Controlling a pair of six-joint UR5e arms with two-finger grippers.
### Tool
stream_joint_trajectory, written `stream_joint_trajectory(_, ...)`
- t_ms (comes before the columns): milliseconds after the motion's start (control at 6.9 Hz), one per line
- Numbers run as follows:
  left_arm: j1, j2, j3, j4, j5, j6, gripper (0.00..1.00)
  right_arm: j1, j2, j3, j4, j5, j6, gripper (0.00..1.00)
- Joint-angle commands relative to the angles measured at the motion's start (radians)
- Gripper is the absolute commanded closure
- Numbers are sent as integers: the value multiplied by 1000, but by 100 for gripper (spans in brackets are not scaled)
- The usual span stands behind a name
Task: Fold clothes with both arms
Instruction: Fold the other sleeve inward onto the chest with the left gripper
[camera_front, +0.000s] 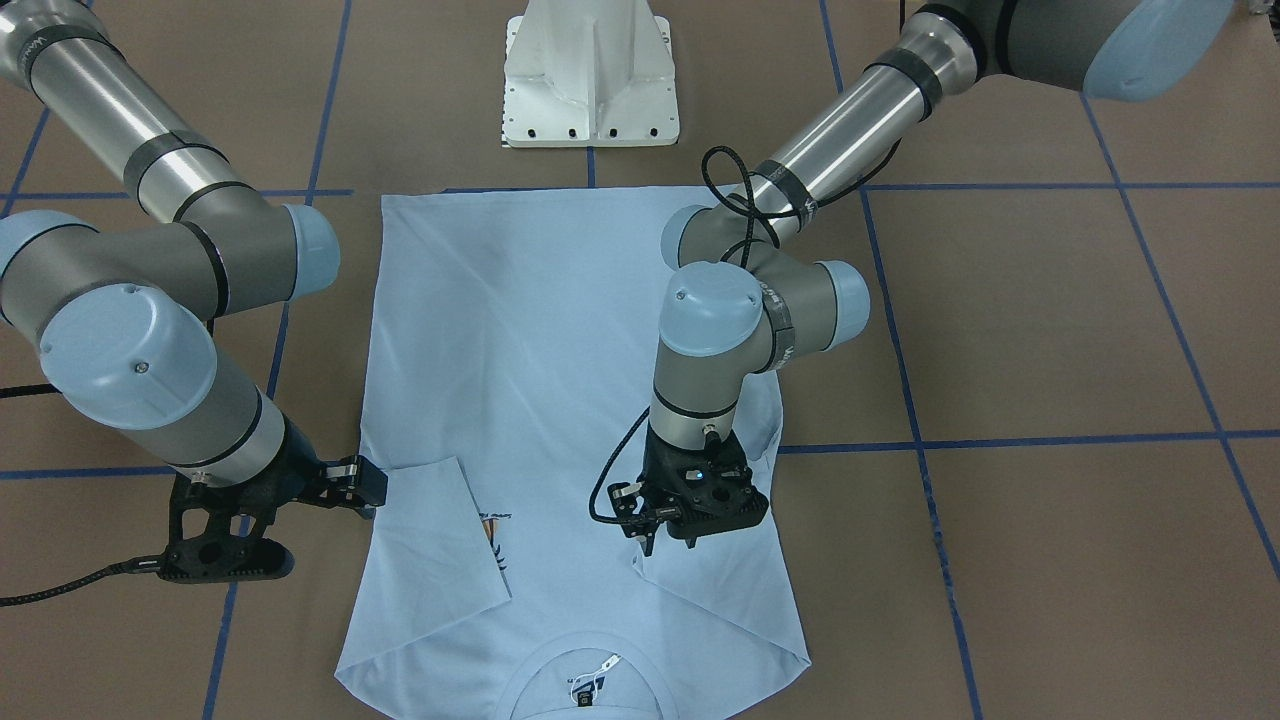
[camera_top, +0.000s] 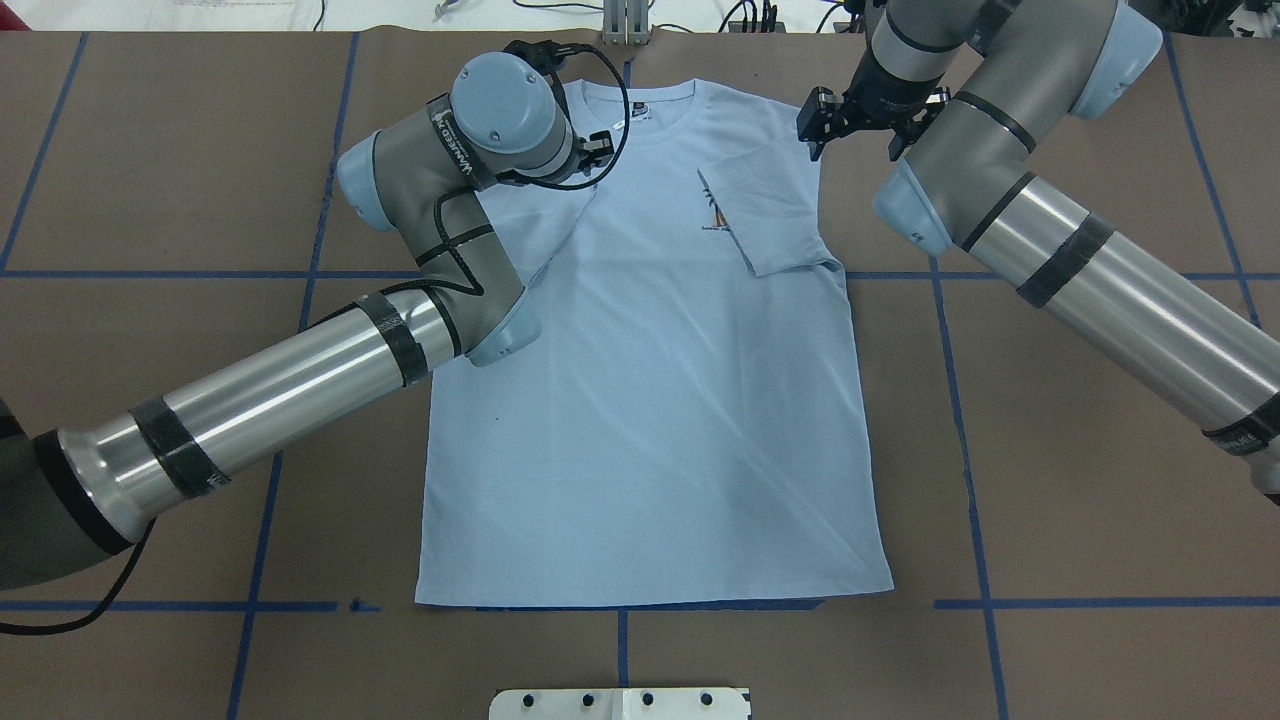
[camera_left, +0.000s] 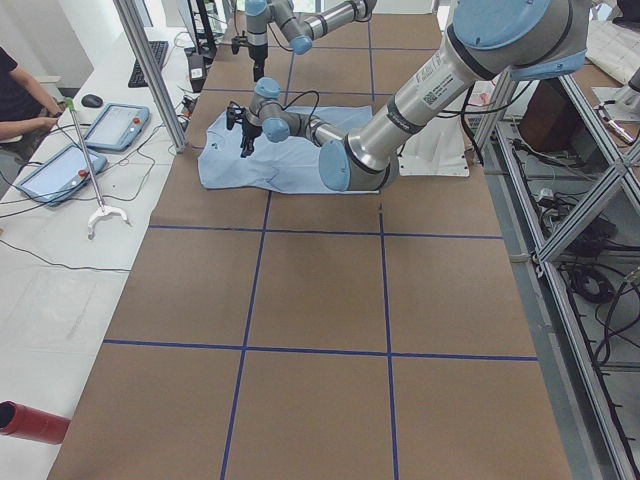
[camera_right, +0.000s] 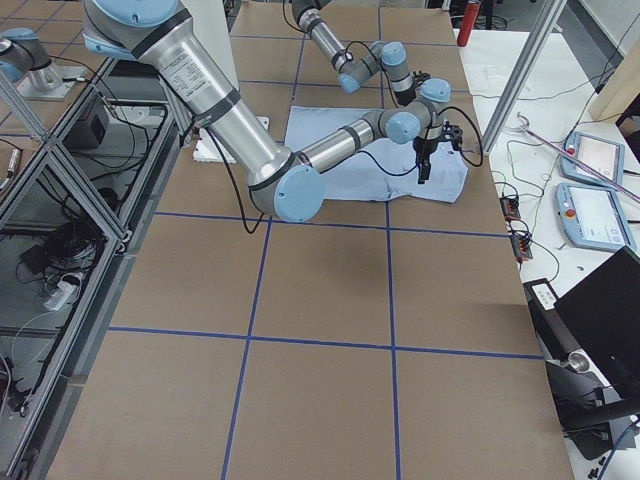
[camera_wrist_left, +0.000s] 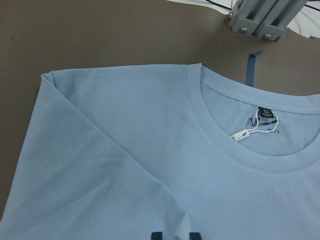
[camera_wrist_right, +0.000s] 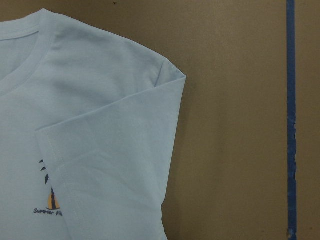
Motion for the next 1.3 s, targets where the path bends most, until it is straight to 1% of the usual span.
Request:
stream_joint_trajectory(0, -6, 5, -52, -29, -4, -1, 0, -1, -4, 6, 5, 0, 1, 0)
stream_joint_trajectory(145, -8, 61, -147, -15, -54, 0, 0, -13, -42, 54, 38, 3, 24, 0)
stream_joint_trajectory(290, -6, 165, -280, 25, -133, 3, 0, -51, -130, 164, 77, -2, 97, 0)
stream_joint_trajectory(435, -6, 270, -444, 110, -140, 20, 0, -94, -220, 300, 83, -11, 184, 0)
stream_joint_trajectory(580, -6, 355, -602, 187, -140, 52, 0, -164, -326, 448, 83, -78, 302, 0)
stream_joint_trajectory(725, -3, 447, -755, 245, -140, 67, 0, -300, -443, 605, 83, -203, 434, 0)
stream_joint_trajectory(870, 1, 545, -881, 273, -142, 71, 0, -417, -549, 710, 85, -266, 517, 0)
stream_joint_trajectory(1015, 4, 616, -969, 277, -140, 71, 0, -534, -618, 781, 85, -352, 598, 0)
stream_joint_trajectory(1160, 6, 630, -1002, 280, -140, 71, 0, -646, -663, 805, 95, -439, 686, 0)
